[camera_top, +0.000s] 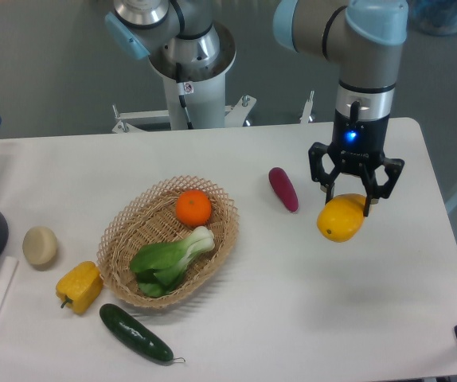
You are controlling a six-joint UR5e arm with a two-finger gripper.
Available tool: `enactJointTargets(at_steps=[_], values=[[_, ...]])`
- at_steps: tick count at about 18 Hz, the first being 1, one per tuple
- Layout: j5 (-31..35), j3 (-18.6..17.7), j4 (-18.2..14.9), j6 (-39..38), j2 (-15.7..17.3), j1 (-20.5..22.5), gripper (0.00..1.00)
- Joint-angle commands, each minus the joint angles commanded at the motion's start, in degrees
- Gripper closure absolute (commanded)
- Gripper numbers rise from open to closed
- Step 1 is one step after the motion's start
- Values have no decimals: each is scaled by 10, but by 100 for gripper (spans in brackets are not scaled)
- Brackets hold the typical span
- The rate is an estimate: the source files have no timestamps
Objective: Place the mango on the table
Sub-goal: 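Hold the yellow mango in the gripper above the table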
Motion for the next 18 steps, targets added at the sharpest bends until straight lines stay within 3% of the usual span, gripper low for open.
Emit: enactJointTargets(at_steps=[9,18], values=[[4,-21,3,8,-2,8,67],[63,-41,11,26,-42,7,67]])
